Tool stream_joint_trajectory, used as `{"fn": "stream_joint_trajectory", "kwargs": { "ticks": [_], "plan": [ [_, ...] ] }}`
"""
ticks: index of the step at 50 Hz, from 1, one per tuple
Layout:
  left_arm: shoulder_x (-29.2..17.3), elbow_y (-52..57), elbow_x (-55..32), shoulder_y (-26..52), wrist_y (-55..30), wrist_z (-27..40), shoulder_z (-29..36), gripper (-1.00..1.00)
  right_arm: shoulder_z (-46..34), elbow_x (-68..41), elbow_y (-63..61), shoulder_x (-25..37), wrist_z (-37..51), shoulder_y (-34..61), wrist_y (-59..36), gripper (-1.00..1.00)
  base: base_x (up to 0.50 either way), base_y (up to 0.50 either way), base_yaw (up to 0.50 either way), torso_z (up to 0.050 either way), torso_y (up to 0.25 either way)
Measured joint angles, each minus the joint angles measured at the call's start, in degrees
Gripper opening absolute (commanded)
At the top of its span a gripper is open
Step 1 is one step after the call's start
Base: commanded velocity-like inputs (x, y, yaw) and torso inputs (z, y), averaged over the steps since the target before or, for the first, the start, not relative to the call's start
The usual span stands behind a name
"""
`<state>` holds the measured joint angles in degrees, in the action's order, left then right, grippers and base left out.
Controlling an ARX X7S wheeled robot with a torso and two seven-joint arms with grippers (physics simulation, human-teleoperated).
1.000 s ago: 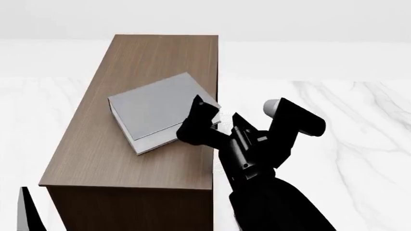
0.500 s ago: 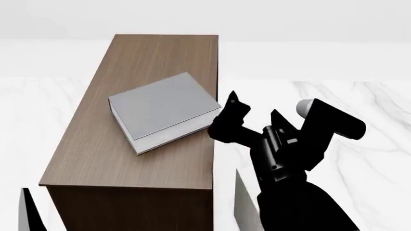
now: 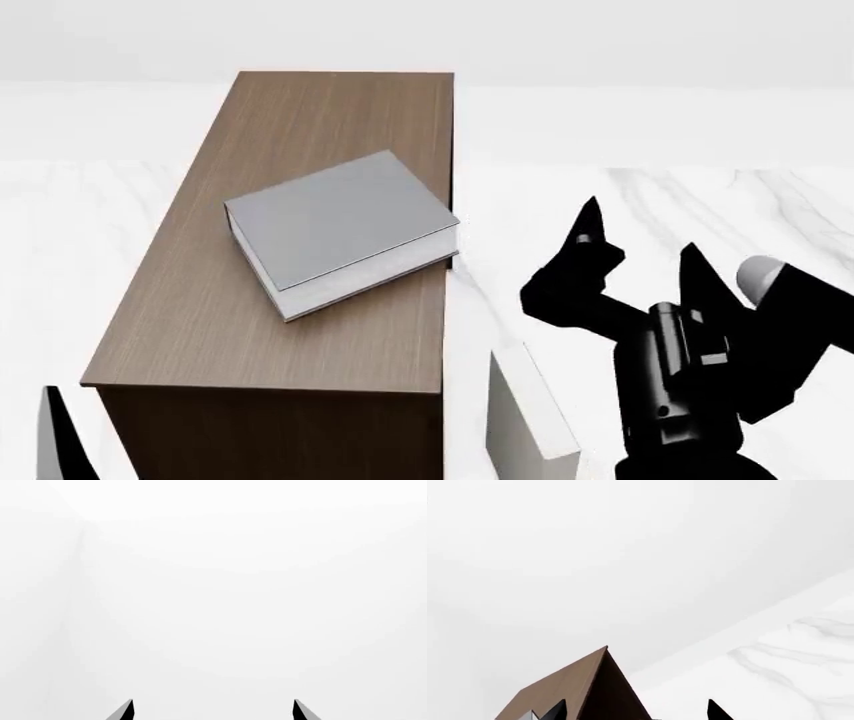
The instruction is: Pick up the book in the middle and place it on the cabinet shelf.
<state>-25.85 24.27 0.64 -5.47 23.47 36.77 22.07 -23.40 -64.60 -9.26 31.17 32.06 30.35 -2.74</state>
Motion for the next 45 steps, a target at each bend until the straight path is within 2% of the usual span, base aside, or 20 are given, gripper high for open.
{"fn": "stream_joint_trajectory", "kwargs": {
  "ticks": [19, 29, 38, 45],
  "plan": [
    [-0.1, -0.1, -1.2, 0.7, -0.8, 0.6, -0.8, 1.0, -1.0, 24.9, -8.7, 1.3, 6.2, -10.5, 11.6, 1.0, 0.0, 0.0, 0.0, 0.0, 0.0],
    [-0.1, -0.4, -1.1, 0.8, -0.6, 1.2, -1.3, 1.0, -1.2, 41.9, -8.0, 0.0, 8.6, -18.0, 24.0, 1.0, 0.0, 0.0, 0.0, 0.0, 0.0],
    [-0.2, -0.4, -0.6, 1.0, 0.2, 2.7, -3.1, 1.0, 1.7, 53.5, -6.9, -1.0, 12.3, -23.7, 33.7, 1.0, 0.0, 0.0, 0.0, 0.0, 0.0],
    [-0.5, -0.5, 0.0, 1.7, 2.3, 5.5, -7.1, 1.0, 5.8, 59.6, -7.3, -1.0, 15.4, -26.1, 39.5, 1.0, 0.0, 0.0, 0.0, 0.0, 0.0]
  ]
}}
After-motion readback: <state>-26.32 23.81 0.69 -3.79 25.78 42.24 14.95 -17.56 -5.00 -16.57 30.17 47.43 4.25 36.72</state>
